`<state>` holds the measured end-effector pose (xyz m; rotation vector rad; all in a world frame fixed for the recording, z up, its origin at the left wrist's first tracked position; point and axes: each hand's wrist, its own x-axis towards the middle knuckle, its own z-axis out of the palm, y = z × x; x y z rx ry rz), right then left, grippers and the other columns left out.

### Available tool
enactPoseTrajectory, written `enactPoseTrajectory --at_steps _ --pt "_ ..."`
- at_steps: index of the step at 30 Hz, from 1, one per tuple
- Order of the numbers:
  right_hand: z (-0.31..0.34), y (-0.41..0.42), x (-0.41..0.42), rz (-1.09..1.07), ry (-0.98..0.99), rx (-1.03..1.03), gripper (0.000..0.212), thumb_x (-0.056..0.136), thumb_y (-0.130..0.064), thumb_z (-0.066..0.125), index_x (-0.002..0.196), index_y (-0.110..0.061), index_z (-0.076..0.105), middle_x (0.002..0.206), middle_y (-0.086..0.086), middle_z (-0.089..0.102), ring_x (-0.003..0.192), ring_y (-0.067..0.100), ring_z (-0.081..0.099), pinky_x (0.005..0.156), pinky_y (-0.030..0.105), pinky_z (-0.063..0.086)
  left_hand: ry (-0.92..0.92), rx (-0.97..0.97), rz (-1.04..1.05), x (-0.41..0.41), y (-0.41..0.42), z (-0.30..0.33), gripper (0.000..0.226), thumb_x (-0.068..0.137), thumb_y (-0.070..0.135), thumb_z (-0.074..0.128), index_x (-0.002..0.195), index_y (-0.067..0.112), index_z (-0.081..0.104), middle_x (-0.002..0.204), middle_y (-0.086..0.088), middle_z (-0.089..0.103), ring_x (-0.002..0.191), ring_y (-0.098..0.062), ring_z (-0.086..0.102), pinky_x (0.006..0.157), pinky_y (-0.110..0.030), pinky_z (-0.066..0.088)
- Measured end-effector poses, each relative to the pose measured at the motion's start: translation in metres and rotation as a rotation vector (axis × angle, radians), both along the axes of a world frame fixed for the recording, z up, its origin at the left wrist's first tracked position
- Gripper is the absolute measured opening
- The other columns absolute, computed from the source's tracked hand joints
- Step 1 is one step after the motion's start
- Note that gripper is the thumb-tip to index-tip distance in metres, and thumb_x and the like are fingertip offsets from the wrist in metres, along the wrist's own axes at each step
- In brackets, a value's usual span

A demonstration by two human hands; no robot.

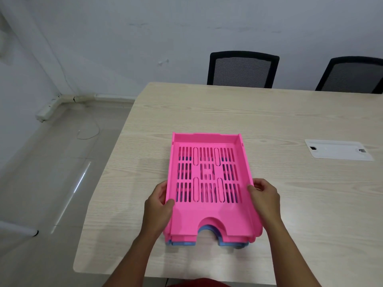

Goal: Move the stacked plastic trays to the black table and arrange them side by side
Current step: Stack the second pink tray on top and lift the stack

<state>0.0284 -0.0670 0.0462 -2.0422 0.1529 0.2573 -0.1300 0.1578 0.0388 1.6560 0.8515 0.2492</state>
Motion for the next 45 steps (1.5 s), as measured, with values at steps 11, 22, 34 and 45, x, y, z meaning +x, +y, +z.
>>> enactPoseTrajectory --at_steps 11,22,34,45 --pt "0.000 0.001 0.000 -0.005 -0.055 0.015 0.014 0.090 -0.012 0.062 0.095 -0.018 0.074 0.086 -0.015 0.069 0.080 -0.004 0.061 0.065 0.017 0.045 -0.050 0.041 0.036 0.006 0.003 0.004 0.046 0.088 -0.005 0.054 0.117 0.029 0.060 0.097 0.024 0.065 0.082 0.022 0.062 0.082 -0.026 0.054" --pt "-0.002 0.001 0.004 0.013 -0.082 0.019 0.013 0.091 -0.011 0.063 0.093 -0.020 0.072 0.086 -0.013 0.069 0.081 -0.006 0.061 0.068 0.019 0.048 -0.057 0.048 0.031 0.008 0.001 -0.003 0.047 0.087 -0.006 0.054 0.126 0.020 0.061 0.101 0.023 0.066 0.089 0.018 0.064 0.088 -0.027 0.055" --pt "-0.017 -0.001 0.014 0.034 0.100 0.125 0.027 0.092 -0.035 0.061 0.110 -0.016 0.066 0.108 0.003 0.070 0.095 0.022 0.067 0.080 0.038 0.054 -0.020 -0.028 -0.018 0.011 0.014 -0.018 0.042 0.083 0.047 0.065 0.121 0.051 0.050 0.140 0.009 0.051 0.129 -0.016 0.049 0.107 -0.048 0.043" --pt "-0.030 -0.014 0.012 0.229 0.621 0.627 0.053 0.095 -0.052 0.052 0.123 -0.010 0.068 0.113 0.019 0.074 0.086 0.034 0.073 0.073 0.041 0.059 -0.022 -0.566 -0.148 0.031 0.030 -0.043 0.064 0.079 0.055 0.069 0.135 0.026 0.055 0.123 -0.008 0.071 0.114 -0.033 0.067 0.104 -0.059 0.045"
